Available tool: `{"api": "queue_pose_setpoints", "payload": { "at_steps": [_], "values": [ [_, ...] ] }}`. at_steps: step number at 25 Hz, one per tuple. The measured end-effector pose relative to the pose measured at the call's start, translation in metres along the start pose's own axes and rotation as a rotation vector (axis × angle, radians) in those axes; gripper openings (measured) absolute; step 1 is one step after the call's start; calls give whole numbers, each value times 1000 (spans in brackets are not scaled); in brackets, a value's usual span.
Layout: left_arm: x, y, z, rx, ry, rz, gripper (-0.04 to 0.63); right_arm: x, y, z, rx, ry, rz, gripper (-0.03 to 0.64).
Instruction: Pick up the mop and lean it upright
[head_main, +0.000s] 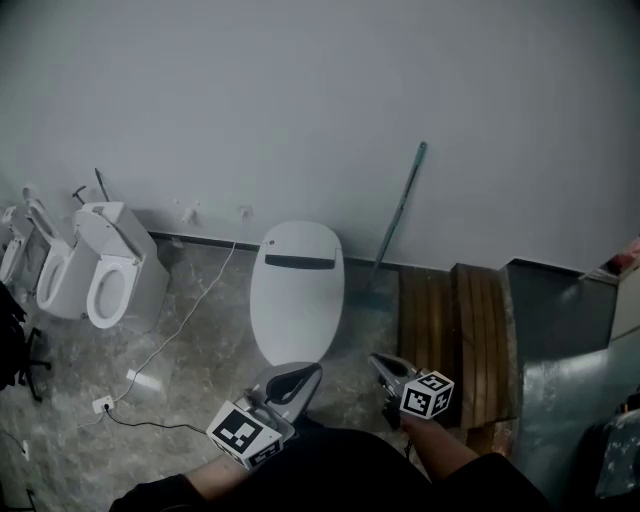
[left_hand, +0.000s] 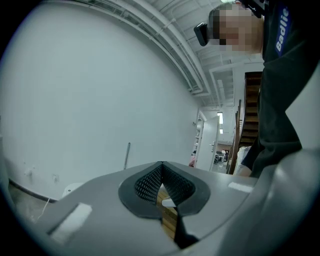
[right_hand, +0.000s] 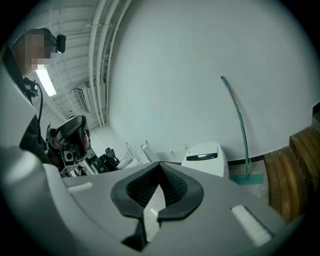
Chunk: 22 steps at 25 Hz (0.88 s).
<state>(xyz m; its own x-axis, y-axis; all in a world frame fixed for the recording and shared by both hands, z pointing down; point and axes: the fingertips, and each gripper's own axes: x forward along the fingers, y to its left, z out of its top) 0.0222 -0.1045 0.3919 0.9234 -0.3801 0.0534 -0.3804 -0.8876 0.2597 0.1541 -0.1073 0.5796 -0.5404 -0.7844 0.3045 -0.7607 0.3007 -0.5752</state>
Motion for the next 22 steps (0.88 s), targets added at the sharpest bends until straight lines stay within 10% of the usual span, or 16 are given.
{"api": "queue_pose_setpoints", "payload": {
  "at_steps": [10,22],
  "values": [
    [-32,-136,-69,22,226,47,20,-128,37,-89,188,-112,79,5],
    [-132,-173,-61,66,103,-44,20,-143,132,-124,61,-115,36,5]
  ]
}}
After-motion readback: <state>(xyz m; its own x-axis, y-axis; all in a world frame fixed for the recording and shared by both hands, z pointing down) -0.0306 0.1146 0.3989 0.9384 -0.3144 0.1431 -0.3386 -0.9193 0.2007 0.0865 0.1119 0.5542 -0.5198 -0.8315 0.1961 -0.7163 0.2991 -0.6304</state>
